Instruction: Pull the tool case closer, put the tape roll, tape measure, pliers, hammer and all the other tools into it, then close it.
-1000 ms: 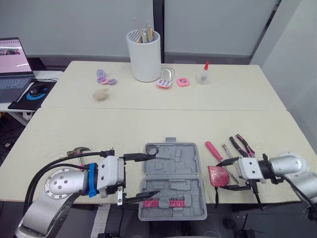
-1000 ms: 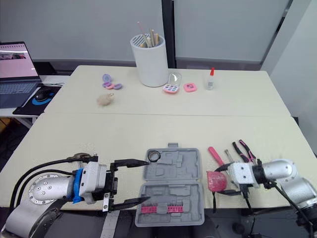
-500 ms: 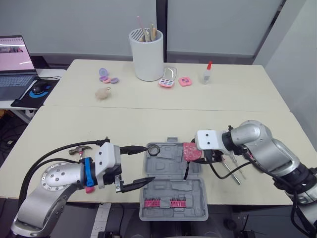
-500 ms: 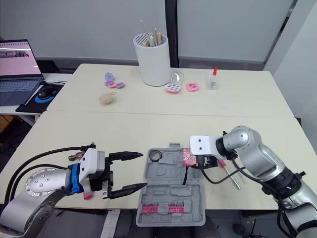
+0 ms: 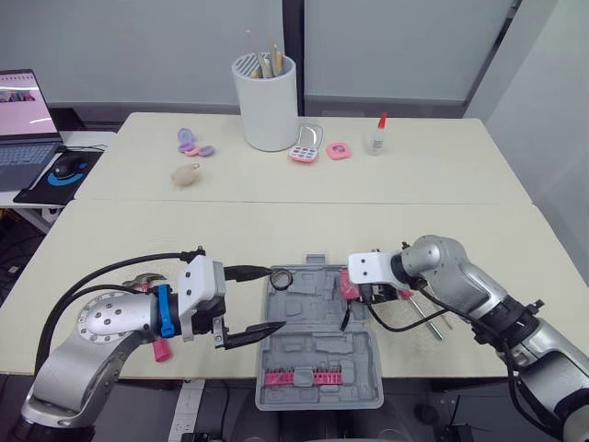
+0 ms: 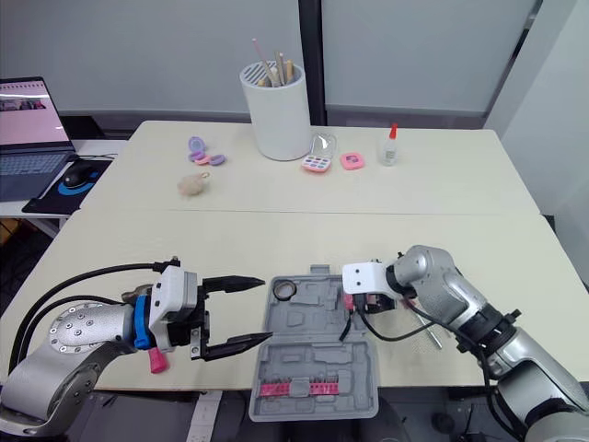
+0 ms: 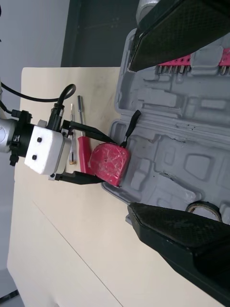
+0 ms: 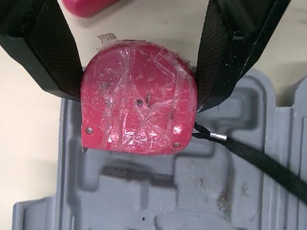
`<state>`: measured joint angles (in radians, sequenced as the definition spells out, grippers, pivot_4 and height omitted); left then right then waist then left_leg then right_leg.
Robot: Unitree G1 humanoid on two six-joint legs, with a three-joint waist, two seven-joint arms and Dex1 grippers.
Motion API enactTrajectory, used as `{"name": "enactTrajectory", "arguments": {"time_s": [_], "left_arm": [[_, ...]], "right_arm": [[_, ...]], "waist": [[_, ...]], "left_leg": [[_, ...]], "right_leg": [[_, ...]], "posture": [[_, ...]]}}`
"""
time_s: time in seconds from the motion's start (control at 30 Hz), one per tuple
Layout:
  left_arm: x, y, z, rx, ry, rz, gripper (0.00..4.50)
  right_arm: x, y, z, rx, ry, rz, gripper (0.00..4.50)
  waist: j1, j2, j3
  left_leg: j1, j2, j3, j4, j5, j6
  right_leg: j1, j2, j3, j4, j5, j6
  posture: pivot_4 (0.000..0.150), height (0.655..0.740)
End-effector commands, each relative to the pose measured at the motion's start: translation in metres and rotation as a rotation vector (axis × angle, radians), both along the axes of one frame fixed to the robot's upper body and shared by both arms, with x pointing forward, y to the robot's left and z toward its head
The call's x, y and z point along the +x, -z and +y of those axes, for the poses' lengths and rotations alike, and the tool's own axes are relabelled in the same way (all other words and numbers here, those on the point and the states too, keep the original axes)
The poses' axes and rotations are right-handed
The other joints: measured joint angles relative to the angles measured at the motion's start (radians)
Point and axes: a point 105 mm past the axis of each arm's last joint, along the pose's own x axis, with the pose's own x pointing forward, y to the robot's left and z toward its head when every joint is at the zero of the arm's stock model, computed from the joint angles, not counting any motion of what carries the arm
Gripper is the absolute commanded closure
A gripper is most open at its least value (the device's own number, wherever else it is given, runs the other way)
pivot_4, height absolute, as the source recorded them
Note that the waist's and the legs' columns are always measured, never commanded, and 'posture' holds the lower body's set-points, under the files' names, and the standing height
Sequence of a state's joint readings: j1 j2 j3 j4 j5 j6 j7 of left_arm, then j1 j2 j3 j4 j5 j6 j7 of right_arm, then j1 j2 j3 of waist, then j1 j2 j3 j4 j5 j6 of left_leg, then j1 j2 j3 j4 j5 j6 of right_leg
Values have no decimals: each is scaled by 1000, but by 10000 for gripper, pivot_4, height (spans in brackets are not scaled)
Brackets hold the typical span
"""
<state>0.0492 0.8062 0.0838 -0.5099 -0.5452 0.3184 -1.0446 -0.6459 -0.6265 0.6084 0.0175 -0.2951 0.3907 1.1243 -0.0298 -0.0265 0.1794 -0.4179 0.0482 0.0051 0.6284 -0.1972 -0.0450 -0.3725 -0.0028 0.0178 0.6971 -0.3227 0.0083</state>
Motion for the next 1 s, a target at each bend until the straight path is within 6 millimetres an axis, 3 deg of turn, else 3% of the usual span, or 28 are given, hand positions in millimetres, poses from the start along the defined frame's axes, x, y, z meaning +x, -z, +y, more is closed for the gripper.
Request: {"name": "enactTrajectory", "arguments": {"time_s": [0.03, 0.27, 0.4, 0.57, 0.77, 1.0], "left_arm": [[-5, -5, -2, 17, 29, -28, 0], [-4, -1, -1, 26, 13, -31, 0], [-3, 1, -1, 25, 12, -29, 0], [-1, 2, -1, 25, 7, -34, 0], [6, 1, 3, 31, -5, -50, 0], [9, -5, -3, 25, 30, -65, 0]], "right_arm": [[3, -3, 10, 0, -46, -41, 13430], [4, 3, 12, 3, -59, -44, 13430], [8, -2, 14, 14, -65, -70, 259], [6, -20, 14, 50, -74, -87, 259], [-14, -46, 1, 128, -81, -34, 259], [-29, -81, 12, 503, -104, -54, 259]], "waist": [[1, 0, 0], [1, 0, 0], [0, 0, 0], [1, 0, 0], [3, 0, 0], [1, -1, 0]], "left_leg": [[0, 0, 0, 0, 0, 0], [0, 0, 0, 0, 0, 0], [0, 0, 0, 0, 0, 0], [0, 0, 0, 0, 0, 0], [0, 0, 0, 0, 0, 0], [0, 0, 0, 0, 0, 0]], "right_leg": [[0, 0, 0, 0, 0, 0], [0, 0, 0, 0, 0, 0], [0, 0, 0, 0, 0, 0], [0, 0, 0, 0, 0, 0], [0, 0, 0, 0, 0, 0], [1, 0, 0, 0, 0, 0]], "posture": [[1500, 7400], [1500, 7400], [1500, 7400], [1500, 7400], [1500, 7400], [1500, 7400]]}}
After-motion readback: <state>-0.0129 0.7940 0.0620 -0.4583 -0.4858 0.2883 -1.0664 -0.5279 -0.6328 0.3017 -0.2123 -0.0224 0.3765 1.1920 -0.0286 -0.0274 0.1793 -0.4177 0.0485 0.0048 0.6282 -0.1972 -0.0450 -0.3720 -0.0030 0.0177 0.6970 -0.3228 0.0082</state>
